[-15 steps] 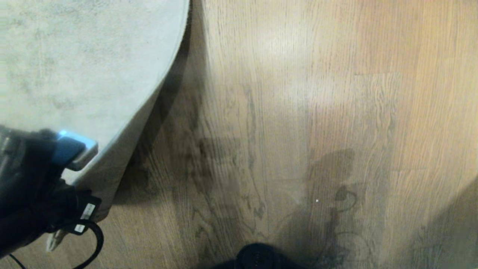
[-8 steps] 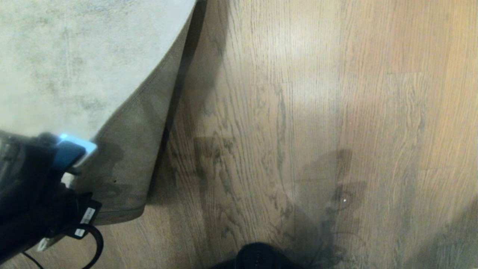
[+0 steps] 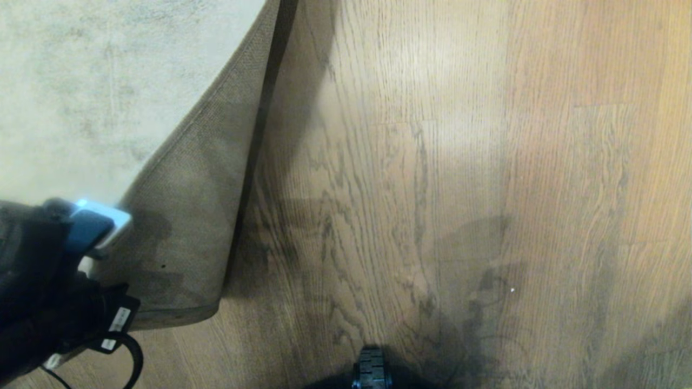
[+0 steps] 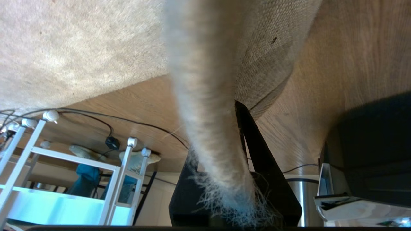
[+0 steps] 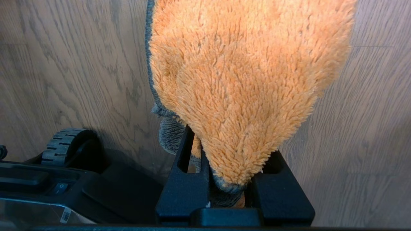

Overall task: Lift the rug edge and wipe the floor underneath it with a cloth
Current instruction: Lift up the carpet

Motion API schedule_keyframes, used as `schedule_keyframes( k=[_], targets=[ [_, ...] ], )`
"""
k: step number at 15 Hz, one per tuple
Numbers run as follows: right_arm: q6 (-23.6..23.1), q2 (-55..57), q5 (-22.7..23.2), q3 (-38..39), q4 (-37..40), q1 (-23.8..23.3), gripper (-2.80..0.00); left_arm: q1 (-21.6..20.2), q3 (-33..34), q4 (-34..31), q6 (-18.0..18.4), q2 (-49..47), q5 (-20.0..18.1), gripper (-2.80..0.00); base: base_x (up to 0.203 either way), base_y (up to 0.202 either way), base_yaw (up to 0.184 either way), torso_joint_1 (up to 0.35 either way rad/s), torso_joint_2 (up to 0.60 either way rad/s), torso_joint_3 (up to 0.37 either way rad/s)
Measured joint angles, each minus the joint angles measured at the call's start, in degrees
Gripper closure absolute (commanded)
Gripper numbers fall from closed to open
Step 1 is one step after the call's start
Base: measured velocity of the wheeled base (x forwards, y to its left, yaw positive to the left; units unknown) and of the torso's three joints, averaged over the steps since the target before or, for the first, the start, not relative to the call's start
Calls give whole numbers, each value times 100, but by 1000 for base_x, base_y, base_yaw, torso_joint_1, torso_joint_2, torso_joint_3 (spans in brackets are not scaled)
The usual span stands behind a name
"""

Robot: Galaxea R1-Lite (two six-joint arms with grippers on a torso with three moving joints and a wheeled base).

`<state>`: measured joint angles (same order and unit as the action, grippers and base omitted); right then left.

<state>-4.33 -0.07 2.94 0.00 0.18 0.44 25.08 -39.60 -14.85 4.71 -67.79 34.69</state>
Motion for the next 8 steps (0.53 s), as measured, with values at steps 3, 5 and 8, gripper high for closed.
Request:
schedule_keyframes(
  k=[3,5,8],
  targets=[
    [0,0,0,0,0,2,0,6,136,-3,-5,175,0,0,0,0,0,0,0,0],
    [0,0,1,0,-2,1,0,5,229,-47,-12,320,-59,0,0,0,0,0,0,0],
    [-1,0,1,0,-2,2,0,-13,257,-398,-26,563,-660,0,0,0,0,0,0,0]
  ],
)
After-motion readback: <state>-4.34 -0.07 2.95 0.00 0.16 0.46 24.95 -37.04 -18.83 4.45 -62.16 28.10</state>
